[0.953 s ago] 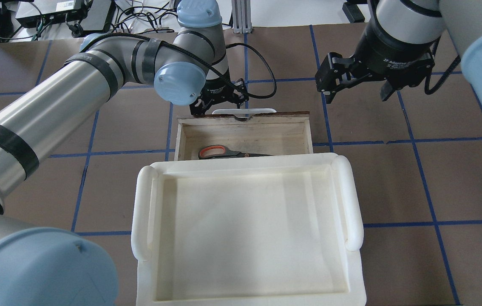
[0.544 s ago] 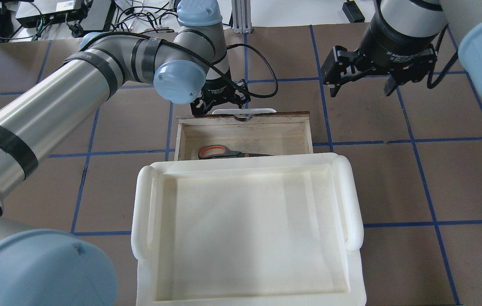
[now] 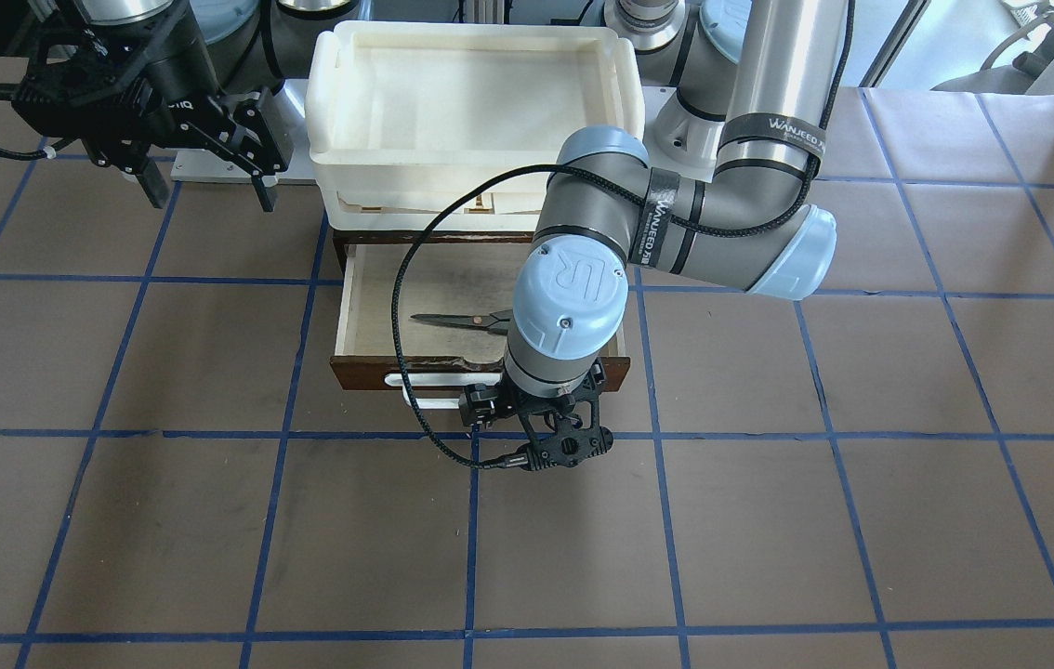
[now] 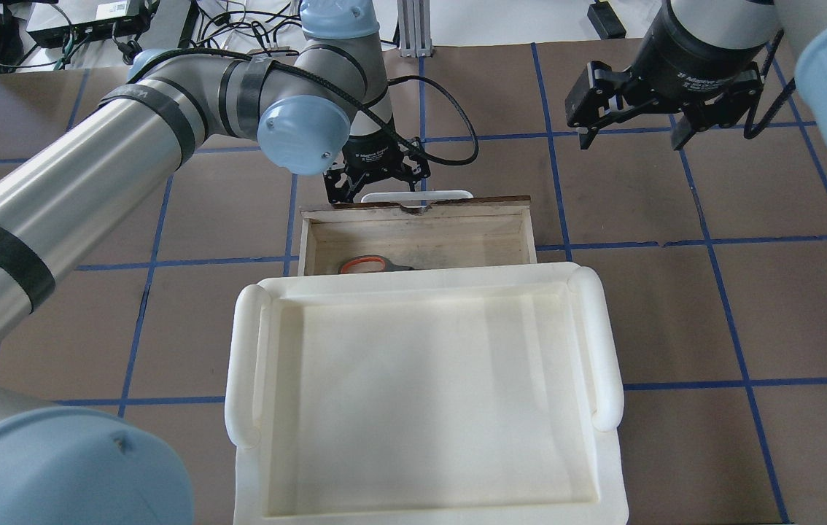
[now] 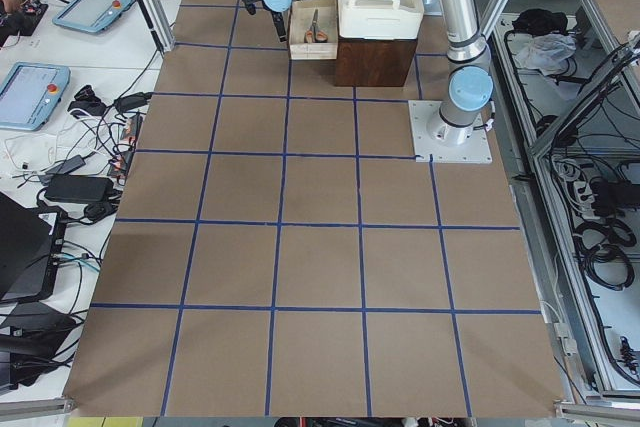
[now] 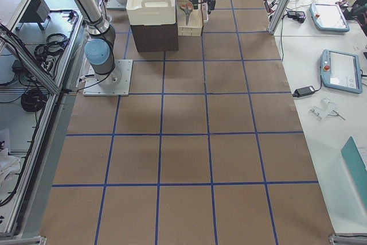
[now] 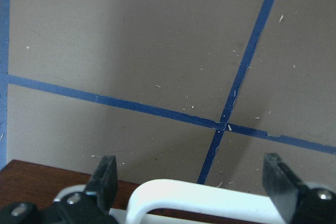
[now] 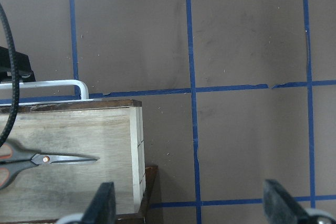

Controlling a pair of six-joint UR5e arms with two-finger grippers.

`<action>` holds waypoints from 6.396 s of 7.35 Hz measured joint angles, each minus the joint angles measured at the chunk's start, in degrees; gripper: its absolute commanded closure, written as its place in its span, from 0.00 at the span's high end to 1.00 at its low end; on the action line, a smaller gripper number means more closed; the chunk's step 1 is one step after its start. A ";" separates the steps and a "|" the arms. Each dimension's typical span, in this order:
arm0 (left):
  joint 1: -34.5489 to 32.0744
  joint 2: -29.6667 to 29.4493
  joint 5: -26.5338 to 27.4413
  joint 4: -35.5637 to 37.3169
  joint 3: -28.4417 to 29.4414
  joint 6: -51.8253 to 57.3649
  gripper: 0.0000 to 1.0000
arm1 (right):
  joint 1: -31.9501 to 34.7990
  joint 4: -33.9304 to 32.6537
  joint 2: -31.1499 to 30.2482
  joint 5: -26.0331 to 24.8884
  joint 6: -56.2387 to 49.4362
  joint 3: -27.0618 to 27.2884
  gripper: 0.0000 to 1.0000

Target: Put scissors in drawer and close it

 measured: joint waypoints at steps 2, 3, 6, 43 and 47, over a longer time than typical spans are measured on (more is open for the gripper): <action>-0.04 0.20 0.01 -2.02 -0.03 0.04 1.00 | -0.03 -0.92 1.95 -0.33 -0.35 -2.00 1.00; -0.08 0.32 0.01 -2.86 -0.07 0.05 1.00 | -0.02 -0.64 3.21 -0.89 -0.52 -3.29 1.00; -0.09 0.63 0.00 -5.41 -0.08 0.05 1.00 | 0.04 -0.81 4.24 -1.31 -0.24 -4.06 1.00; 14.98 11.66 3.95 -19.60 8.61 26.01 1.00 | -0.03 -0.93 3.80 -1.43 -0.59 -3.05 1.00; 16.89 17.95 4.73 -15.19 5.51 30.20 1.00 | -0.03 -1.20 3.76 -1.40 1.57 -3.05 1.00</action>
